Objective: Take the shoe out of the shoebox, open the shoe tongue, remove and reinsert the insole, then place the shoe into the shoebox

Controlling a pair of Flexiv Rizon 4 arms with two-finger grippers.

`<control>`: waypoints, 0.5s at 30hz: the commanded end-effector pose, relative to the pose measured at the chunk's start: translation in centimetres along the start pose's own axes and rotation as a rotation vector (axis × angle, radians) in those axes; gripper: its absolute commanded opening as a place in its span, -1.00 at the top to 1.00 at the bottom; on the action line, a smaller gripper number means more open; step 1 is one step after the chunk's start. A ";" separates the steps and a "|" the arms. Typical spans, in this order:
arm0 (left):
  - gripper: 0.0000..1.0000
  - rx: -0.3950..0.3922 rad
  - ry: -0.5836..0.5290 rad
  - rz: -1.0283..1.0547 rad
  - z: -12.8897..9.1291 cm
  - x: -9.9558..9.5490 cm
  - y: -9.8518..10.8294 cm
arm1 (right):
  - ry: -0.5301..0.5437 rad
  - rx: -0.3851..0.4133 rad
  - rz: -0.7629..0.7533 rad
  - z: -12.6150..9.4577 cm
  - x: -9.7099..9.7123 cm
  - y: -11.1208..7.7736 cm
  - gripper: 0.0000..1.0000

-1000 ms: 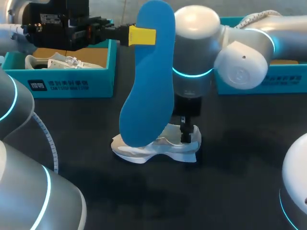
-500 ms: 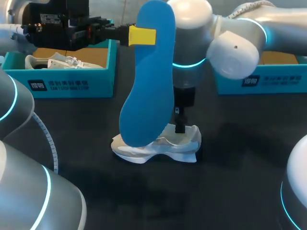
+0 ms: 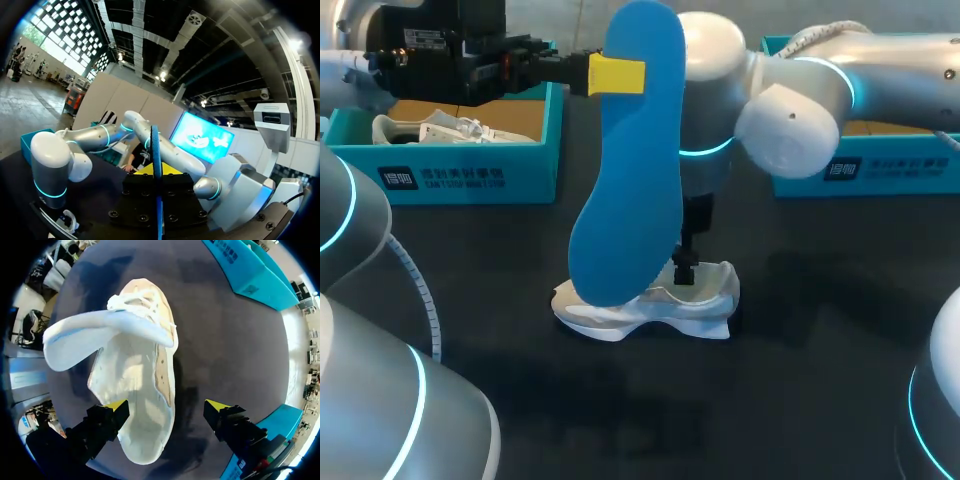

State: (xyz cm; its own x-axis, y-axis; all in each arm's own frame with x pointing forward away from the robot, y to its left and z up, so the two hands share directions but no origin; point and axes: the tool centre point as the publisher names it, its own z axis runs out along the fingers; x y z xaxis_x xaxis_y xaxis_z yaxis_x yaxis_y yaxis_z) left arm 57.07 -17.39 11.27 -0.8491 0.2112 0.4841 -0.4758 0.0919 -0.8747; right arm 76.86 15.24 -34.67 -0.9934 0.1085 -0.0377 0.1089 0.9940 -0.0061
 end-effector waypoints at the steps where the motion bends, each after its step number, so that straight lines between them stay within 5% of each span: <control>1: 1.00 -0.001 0.000 0.000 0.1 -0.1 0.0 | 0.000 0.008 0.001 0.6 -0.4 0.9 -1.00; 10: 1.00 -0.001 0.000 0.000 0.1 -0.1 0.0 | 0.015 0.018 0.019 1.8 -1.0 1.1 -1.00; 15: 1.00 -0.001 0.000 0.000 0.1 -0.1 0.0 | 0.030 0.013 0.039 2.6 -0.8 0.8 -0.65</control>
State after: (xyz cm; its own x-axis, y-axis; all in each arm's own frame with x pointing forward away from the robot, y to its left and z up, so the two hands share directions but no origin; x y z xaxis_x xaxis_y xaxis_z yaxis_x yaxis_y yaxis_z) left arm 57.07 -17.39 11.27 -0.8491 0.2112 0.4841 -0.4758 0.0919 -0.8747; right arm 77.76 15.86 -36.56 -0.9894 0.1450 -0.0119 0.1453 0.9891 -0.0224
